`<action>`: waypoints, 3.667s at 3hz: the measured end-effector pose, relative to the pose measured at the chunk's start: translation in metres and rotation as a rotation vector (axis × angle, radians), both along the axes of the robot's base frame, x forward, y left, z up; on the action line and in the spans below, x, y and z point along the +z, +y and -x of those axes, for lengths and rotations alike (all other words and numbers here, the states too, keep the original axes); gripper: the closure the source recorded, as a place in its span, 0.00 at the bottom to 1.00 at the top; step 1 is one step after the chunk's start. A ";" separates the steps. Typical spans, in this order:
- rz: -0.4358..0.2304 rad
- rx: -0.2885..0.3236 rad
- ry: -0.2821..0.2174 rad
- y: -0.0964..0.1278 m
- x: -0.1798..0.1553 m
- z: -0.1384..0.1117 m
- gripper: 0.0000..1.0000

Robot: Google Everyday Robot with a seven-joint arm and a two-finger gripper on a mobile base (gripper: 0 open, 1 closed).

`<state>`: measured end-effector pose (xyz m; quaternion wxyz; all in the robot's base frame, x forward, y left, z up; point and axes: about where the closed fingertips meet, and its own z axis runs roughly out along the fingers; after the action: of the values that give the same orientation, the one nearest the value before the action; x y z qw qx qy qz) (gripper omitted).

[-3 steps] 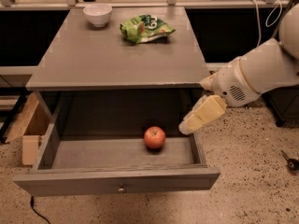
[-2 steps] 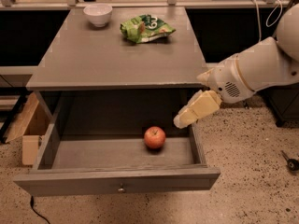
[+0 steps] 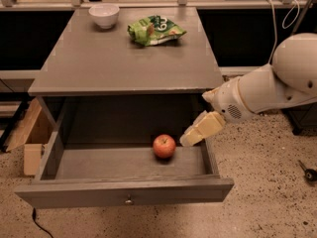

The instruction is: Pick apple from top drawer and place on counter

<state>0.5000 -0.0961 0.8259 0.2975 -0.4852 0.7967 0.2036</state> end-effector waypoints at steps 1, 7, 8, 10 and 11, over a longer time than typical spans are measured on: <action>0.014 0.035 -0.030 0.010 -0.043 -0.010 0.00; -0.029 0.118 -0.032 0.070 -0.182 -0.045 0.00; -0.025 0.120 -0.027 0.073 -0.192 -0.046 0.19; -0.034 0.142 -0.017 0.086 -0.205 -0.045 0.73; -0.072 0.147 -0.073 0.073 -0.176 -0.040 0.96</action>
Offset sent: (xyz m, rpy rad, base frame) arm 0.0276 0.0385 -0.1145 -0.0365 -0.0868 0.0958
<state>0.5396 -0.0230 0.6502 0.3278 -0.5384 0.7396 0.2358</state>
